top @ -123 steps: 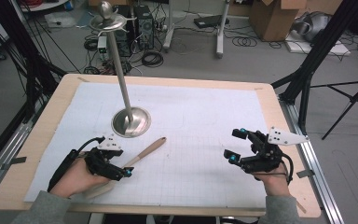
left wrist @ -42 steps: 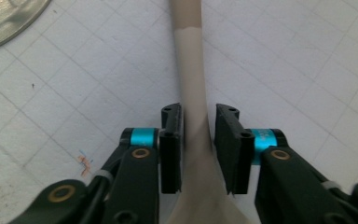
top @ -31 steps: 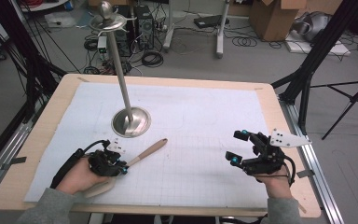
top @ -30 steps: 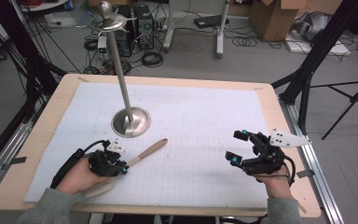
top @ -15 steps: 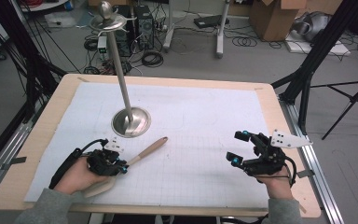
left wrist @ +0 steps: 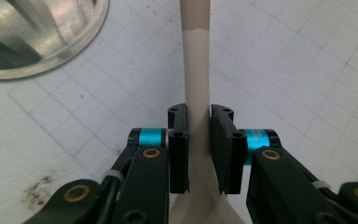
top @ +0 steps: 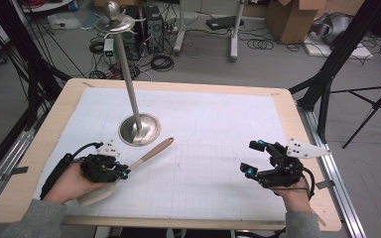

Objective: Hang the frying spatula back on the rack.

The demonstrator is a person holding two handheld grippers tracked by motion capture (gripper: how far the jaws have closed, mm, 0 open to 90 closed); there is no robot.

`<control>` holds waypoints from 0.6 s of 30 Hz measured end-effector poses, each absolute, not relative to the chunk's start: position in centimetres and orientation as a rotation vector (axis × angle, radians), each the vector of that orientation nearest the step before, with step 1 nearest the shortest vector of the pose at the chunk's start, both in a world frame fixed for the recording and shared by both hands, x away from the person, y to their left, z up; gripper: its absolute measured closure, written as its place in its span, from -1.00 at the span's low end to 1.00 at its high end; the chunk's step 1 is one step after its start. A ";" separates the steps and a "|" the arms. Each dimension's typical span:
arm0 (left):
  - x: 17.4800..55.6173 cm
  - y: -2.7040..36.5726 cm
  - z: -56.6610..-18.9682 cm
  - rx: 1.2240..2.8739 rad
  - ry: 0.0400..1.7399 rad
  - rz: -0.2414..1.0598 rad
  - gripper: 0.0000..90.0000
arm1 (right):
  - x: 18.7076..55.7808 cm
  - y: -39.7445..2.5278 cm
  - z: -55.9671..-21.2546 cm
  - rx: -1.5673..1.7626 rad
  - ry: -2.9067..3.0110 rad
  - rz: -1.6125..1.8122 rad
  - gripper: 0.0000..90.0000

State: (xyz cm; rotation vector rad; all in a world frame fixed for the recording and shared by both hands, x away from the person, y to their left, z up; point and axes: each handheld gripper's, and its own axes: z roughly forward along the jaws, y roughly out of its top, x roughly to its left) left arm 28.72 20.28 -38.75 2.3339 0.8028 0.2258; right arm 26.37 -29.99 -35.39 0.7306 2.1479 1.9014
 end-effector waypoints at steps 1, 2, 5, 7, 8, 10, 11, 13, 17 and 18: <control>28.7 20.4 -38.6 2.328 0.810 0.226 0.71 | 26.4 -30.0 -35.4 0.727 2.148 1.900 -0.72; 28.7 20.5 -38.5 2.328 0.804 0.232 0.71 | 26.4 -30.0 -35.4 0.727 2.147 1.900 -0.72; 28.8 20.9 -38.1 2.306 0.800 0.238 0.72 | 26.4 -30.0 -35.5 0.733 2.149 1.897 -0.72; 28.9 21.2 -37.8 2.297 0.795 0.238 0.72 | 26.4 -30.0 -35.5 0.740 2.155 1.890 -0.72; 28.9 21.3 -37.7 2.293 0.793 0.237 0.71 | 26.5 -30.0 -35.6 0.735 2.153 1.890 -0.72; 29.0 21.5 -37.5 2.289 0.789 0.237 0.71 | 26.4 -29.9 -35.6 0.742 2.159 1.885 -0.72; 29.0 21.6 -37.4 2.289 0.787 0.239 0.71 | 26.5 -29.9 -35.6 0.735 2.159 1.882 -0.72; 29.0 21.8 -37.3 2.279 0.785 0.242 0.71 | 26.5 -29.8 -35.7 0.737 2.163 1.879 -0.72; 29.1 22.4 -36.8 2.258 0.779 0.253 0.71 | 26.5 -29.8 -35.7 0.743 2.170 1.873 -0.72; 29.1 22.6 -36.7 2.254 0.780 0.256 0.71 | 26.5 -29.8 -35.8 0.741 2.169 1.874 -0.72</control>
